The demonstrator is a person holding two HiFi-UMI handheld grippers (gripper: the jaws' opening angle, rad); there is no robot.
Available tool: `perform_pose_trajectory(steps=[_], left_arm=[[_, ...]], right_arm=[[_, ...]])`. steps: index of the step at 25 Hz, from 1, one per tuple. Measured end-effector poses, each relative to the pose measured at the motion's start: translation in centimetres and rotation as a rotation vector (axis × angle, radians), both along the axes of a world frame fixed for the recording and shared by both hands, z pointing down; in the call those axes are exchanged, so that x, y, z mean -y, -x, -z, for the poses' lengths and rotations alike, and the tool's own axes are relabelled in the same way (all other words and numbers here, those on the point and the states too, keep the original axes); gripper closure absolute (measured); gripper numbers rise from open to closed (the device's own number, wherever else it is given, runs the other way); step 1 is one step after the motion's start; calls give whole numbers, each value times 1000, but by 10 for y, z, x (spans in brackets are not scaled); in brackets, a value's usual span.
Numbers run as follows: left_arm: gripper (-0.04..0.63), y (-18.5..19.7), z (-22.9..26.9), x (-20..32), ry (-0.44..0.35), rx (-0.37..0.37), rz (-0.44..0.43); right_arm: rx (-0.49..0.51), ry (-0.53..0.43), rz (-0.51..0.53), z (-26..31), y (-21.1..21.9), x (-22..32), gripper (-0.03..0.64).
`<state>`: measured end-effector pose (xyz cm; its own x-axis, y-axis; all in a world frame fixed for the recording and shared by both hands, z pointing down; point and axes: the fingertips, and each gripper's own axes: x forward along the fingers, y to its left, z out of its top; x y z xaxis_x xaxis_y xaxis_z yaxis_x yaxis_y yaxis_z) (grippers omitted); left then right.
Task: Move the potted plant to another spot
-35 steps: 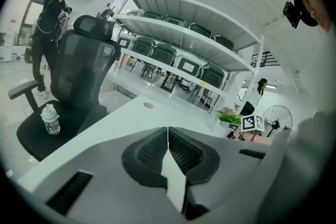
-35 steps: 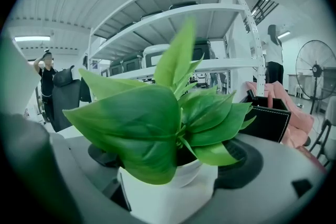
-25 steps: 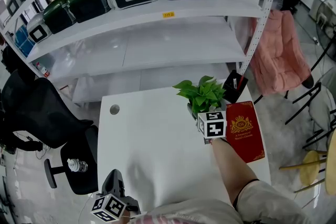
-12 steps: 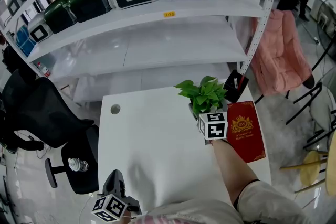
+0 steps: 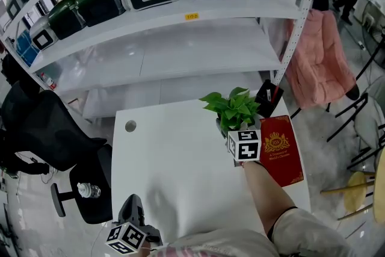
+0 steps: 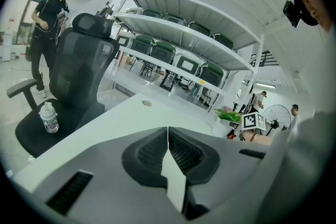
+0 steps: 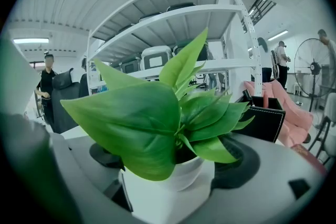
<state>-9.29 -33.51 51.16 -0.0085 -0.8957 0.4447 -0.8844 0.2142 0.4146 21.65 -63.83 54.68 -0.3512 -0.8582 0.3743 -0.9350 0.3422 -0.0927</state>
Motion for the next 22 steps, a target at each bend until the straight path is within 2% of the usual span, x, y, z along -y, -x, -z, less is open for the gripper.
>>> perform_pose_trajectory(steps=[13,22], left_arm=[[571,2,-2,-4,0,-1,1],[571,2,0,-8,-4,-4,-4]], right_arm=[[121,25,-20,5,0,-5,121],[124,21,-17,12,-2,-14,121]])
